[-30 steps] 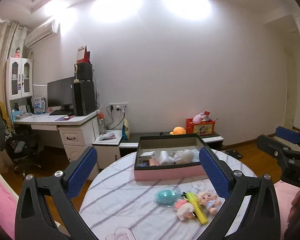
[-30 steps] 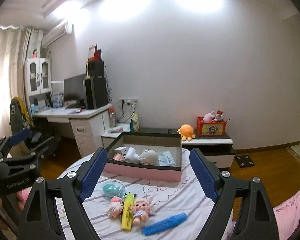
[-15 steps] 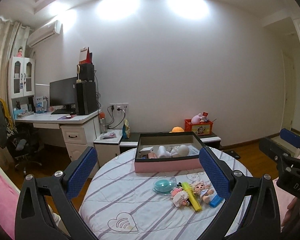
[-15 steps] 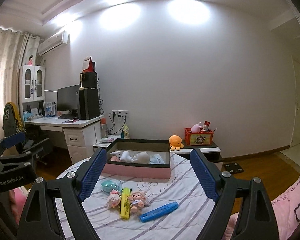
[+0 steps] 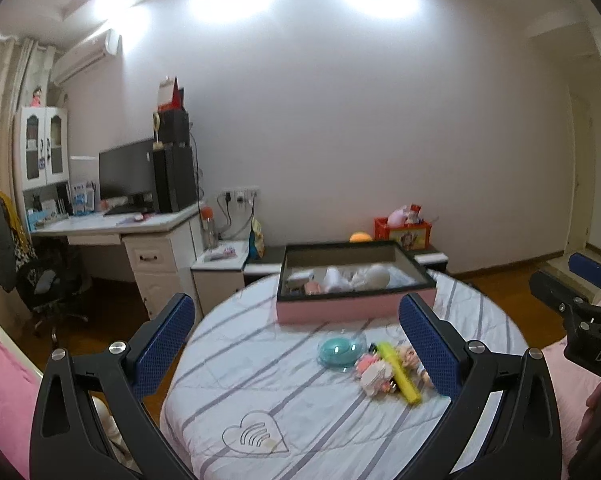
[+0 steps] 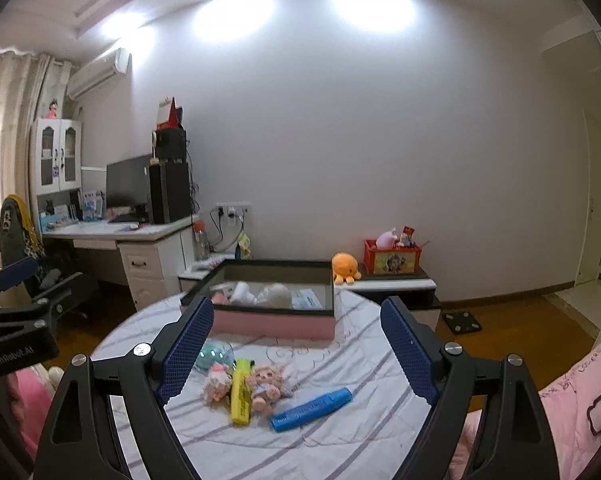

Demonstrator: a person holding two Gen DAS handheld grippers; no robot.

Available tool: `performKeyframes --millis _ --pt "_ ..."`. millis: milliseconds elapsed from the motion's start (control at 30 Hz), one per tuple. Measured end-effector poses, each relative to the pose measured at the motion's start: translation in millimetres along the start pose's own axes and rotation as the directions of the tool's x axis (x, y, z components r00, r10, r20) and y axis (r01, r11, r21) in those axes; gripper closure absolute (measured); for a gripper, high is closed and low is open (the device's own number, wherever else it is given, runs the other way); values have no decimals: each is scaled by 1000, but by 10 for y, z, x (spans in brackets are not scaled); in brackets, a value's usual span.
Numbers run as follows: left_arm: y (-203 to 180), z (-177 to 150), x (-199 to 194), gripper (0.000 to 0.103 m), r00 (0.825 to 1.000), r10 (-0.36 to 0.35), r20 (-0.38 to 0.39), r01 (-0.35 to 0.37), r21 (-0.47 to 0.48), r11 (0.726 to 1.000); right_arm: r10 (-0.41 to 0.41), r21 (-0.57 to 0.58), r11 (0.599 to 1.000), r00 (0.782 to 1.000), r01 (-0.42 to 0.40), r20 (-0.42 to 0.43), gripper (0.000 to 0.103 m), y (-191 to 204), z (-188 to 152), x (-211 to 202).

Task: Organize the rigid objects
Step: 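Grasp the clear teal brush case with the left gripper while the right grasps the doll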

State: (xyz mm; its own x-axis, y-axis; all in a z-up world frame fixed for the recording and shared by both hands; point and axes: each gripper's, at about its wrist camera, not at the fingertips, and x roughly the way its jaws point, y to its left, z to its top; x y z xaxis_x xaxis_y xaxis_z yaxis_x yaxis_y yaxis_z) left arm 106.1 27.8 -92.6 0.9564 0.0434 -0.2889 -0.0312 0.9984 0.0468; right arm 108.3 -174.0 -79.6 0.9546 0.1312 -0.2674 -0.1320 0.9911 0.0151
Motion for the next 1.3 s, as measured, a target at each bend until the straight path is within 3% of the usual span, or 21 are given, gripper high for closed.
performKeyframes --millis 167,333,600,767,833,900,967,1167,1300 --pt "89 -242 281 0 994 -5 -105 4 -5 1000 -22 -2 1000 989 22 -144 16 -71 -299 327" --pt "159 -452 516 0 981 -3 -194 1 -10 1000 -11 -21 1000 953 5 -304 16 -71 -606 755" --pt "199 -569 762 0 966 8 -258 -7 5 1000 28 -87 994 915 -69 -403 16 206 -696 1380" --pt "180 -634 914 0 955 -11 -297 11 0 1000 89 -16 994 863 -111 -498 17 146 -759 1684" --pt "131 -657 999 0 948 -28 -316 29 -1 1000 134 16 989 851 -146 -508 33 110 -770 1724" --pt "78 -664 1086 0 942 -49 -331 49 -9 999 163 32 985 837 -172 -523 60 83 -778 1744" --pt "28 -666 1179 0 934 -67 -351 62 -23 998 175 33 982 834 -185 -524 67 54 -765 1745" --pt "-167 -646 1514 0 917 -107 -384 101 -35 994 147 31 988 859 -152 -490 68 -142 -640 1754" --pt "-326 -641 1855 0 891 -91 -445 98 -7 995 168 44 985 855 -168 -491 68 -213 -614 1831"
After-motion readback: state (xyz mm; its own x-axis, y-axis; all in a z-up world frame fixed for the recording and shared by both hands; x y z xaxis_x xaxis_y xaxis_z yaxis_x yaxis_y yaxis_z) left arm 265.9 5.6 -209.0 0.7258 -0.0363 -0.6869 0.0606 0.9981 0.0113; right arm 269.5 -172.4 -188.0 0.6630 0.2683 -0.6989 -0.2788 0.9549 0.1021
